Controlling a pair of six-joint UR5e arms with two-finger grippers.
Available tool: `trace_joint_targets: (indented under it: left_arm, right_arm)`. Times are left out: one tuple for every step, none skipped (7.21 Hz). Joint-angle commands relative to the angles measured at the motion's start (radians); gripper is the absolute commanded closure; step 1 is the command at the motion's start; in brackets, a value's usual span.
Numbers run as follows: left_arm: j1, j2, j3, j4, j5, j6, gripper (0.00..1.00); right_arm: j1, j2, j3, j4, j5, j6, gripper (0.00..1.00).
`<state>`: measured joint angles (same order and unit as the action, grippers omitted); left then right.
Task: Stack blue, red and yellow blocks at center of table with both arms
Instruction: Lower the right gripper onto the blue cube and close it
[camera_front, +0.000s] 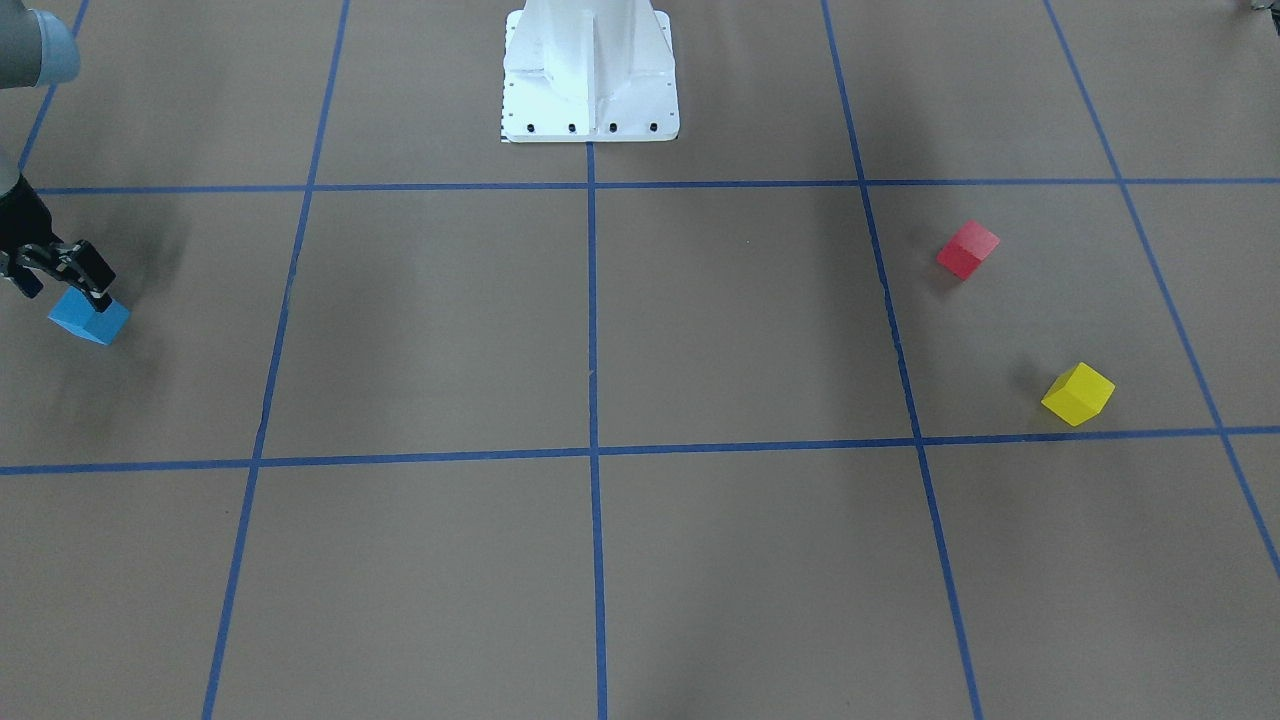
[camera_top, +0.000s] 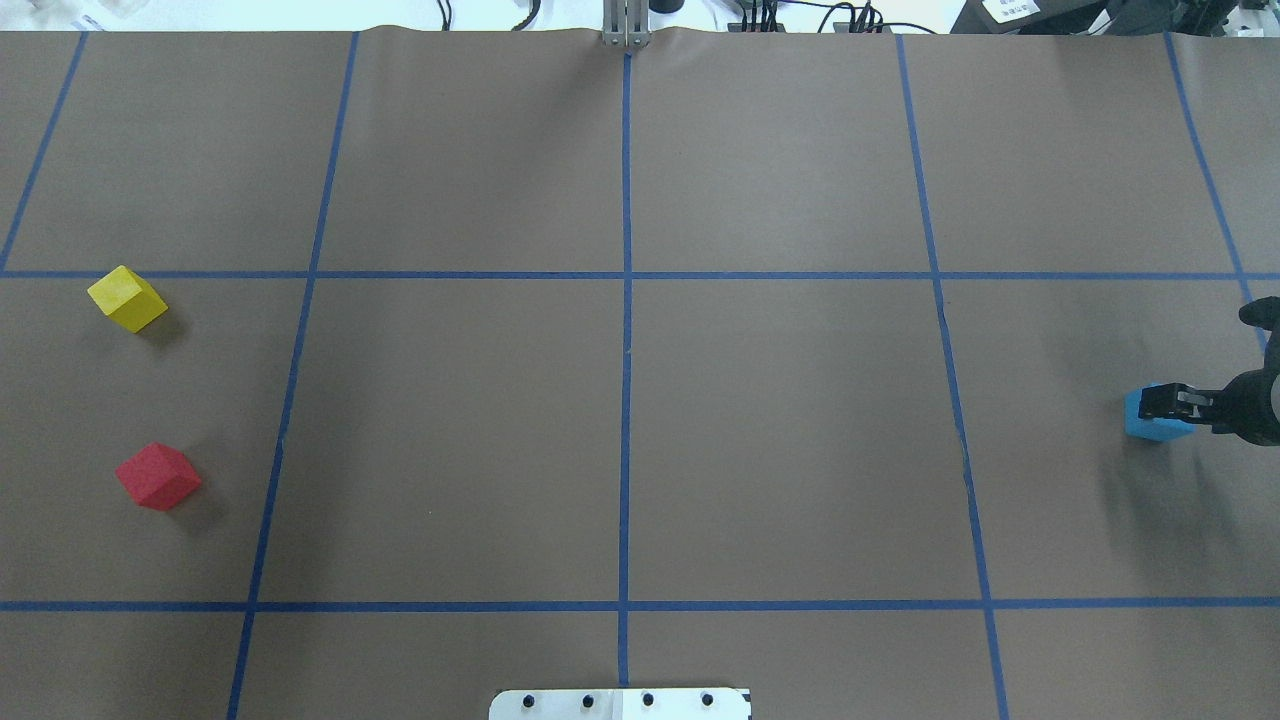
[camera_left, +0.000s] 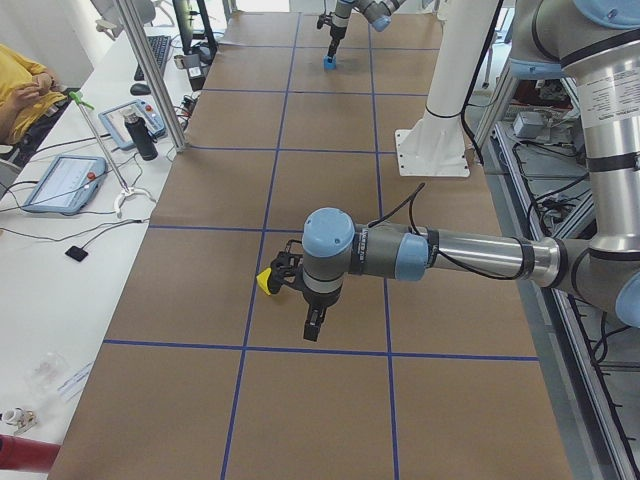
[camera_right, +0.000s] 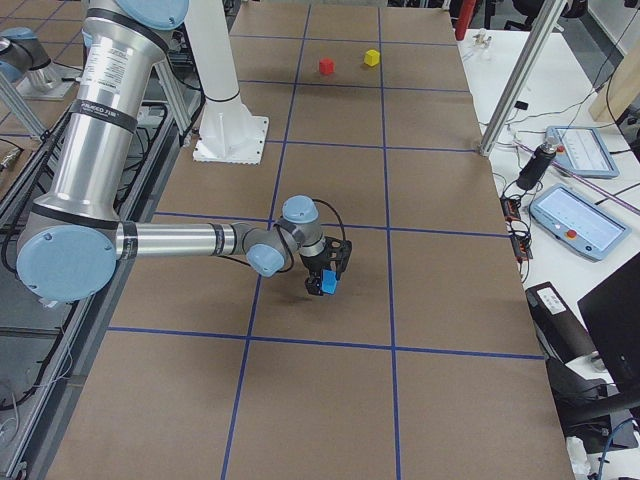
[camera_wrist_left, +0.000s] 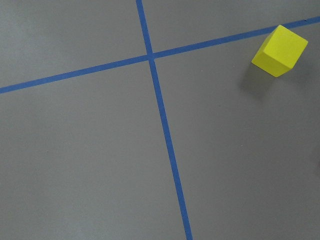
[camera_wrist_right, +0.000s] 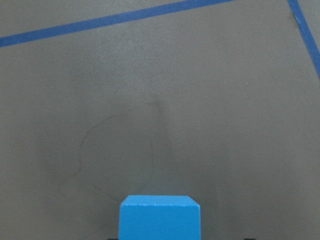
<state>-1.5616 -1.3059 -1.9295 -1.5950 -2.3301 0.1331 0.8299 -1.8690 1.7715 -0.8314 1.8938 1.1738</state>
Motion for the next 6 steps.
trace_joint_targets:
  left_arm:
    - [-0.001, 0.002, 0.001, -0.003, 0.000, 0.006, 0.00]
    - [-0.002, 0.002, 0.001, -0.003, 0.000, 0.006, 0.00]
    - [-0.002, 0.004, 0.001, -0.003, 0.000, 0.006, 0.00]
    - [-0.002, 0.004, 0.001, -0.003, 0.000, 0.006, 0.00]
    - [-0.002, 0.004, 0.001, -0.003, 0.000, 0.006, 0.00]
    - [0.000, 0.004, 0.001, -0.003, 0.000, 0.006, 0.00]
  right_arm:
    - [-0.006, 0.005, 0.017, 0.000, 0.008, -0.003, 1.00]
    - [-0.006, 0.008, 0.043, -0.006, 0.016, -0.016, 1.00]
    - [-0.009, 0.042, 0.055, -0.014, 0.037, -0.029, 1.00]
    - [-0.020, 0.126, 0.054, -0.015, 0.040, -0.055, 1.00]
    - [-0.035, 0.224, 0.051, -0.015, 0.025, -0.056, 1.00]
    - [-0.079, 0.316, 0.039, -0.017, 0.018, -0.051, 1.00]
